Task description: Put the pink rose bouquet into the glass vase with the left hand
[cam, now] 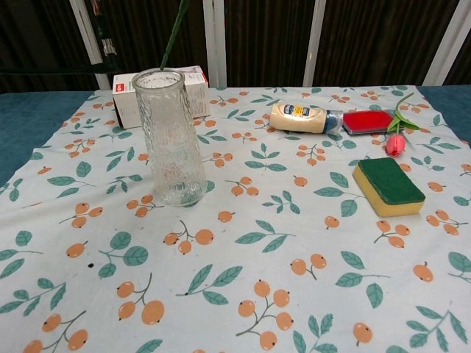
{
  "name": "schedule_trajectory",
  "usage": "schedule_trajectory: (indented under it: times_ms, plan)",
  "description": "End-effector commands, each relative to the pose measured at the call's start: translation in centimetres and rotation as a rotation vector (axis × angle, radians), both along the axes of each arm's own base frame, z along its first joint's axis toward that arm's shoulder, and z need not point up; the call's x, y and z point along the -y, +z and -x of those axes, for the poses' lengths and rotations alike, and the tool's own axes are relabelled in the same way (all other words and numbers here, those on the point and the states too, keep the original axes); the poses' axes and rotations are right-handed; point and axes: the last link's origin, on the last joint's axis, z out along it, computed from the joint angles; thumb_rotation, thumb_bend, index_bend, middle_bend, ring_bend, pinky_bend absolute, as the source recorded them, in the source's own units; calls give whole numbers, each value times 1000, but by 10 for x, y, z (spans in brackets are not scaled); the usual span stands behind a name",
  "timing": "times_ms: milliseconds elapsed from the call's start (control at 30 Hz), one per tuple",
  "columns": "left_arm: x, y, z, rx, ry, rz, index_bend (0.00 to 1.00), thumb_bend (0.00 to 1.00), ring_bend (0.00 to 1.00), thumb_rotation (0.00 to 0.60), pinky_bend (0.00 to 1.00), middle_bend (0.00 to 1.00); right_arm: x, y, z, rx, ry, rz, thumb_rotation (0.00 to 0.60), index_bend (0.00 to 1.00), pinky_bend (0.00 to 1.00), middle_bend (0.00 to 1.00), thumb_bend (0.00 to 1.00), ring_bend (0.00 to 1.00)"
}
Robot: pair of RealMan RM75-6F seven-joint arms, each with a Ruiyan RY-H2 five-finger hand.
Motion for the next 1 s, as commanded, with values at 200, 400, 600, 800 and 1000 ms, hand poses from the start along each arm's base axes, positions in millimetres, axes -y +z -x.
schedule_trajectory:
  times_ms: [200,400,600,800,1000]
  plan:
    - [-2,-17,4,12,-3,36,417,483,402,600,577,436,0,3,1,12,-1,10,600,97,113,77,278,143]
    - [-5,-22,16,15,6,45,417,483,401,600,574,433,0,3,1,14,-5,11,600,97,113,77,278,143]
    - [-4,-26,24,11,-2,54,416,483,372,600,559,421,1,3,1,15,-7,12,600,97,113,77,277,143]
    - [0,-29,43,-13,2,73,417,483,353,600,528,398,0,3,2,14,-13,19,600,97,113,77,277,144]
    - [8,-28,61,-8,2,91,399,461,304,600,482,351,-1,4,0,19,-9,27,600,97,113,77,278,145]
